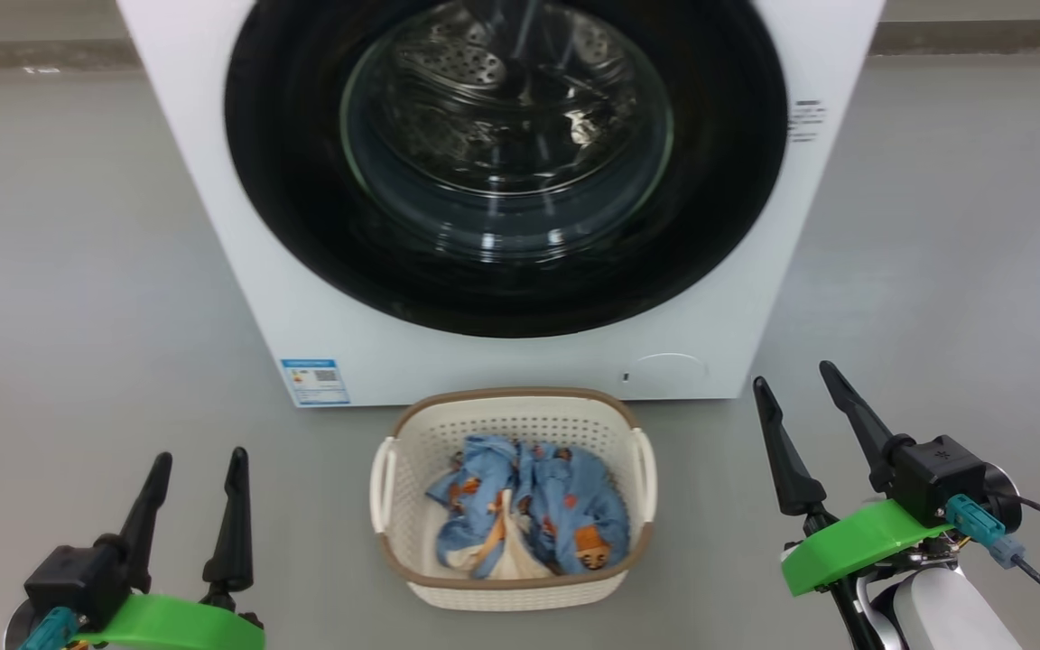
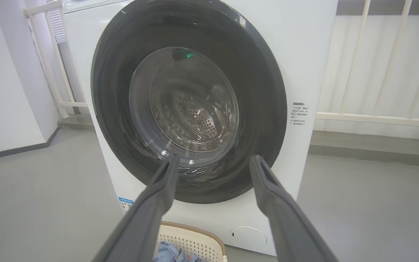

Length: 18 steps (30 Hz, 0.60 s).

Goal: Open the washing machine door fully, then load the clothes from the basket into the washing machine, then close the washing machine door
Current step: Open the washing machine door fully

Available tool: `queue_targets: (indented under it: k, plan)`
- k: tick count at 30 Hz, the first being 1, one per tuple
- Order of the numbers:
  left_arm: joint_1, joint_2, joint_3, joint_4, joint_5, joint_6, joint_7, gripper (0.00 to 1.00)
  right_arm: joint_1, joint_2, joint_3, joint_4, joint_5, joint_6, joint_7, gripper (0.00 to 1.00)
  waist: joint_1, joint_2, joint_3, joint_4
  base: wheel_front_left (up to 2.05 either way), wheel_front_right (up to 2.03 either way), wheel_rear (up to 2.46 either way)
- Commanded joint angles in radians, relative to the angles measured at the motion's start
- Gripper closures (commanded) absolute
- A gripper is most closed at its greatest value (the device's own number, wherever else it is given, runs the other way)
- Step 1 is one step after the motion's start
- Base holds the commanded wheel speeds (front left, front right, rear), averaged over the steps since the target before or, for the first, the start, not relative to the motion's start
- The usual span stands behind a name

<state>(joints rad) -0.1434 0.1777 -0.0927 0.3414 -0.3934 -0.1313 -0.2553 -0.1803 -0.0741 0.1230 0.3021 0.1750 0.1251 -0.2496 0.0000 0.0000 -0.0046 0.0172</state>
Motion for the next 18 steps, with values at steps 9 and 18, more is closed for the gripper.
queue_targets:
  k: [9, 18]
  plan:
    - [-0.035, 0.029, 0.028, -0.031, -0.020, 0.001, -0.006, 0.00, -0.024, -0.005, 0.011, -0.014, 0.000, 0.006, -0.012, 0.00, 0.0000, 0.0000, 0.007, -0.001, 1.15, 1.15, -2.31]
    - [-0.031, 0.036, 0.026, -0.032, -0.029, 0.001, -0.006, 0.00, -0.021, 0.001, -0.001, -0.008, 0.002, 0.006, -0.012, 0.00, 0.0000, 0.0000, 0.011, -0.002, 0.55, 0.55, -1.11]
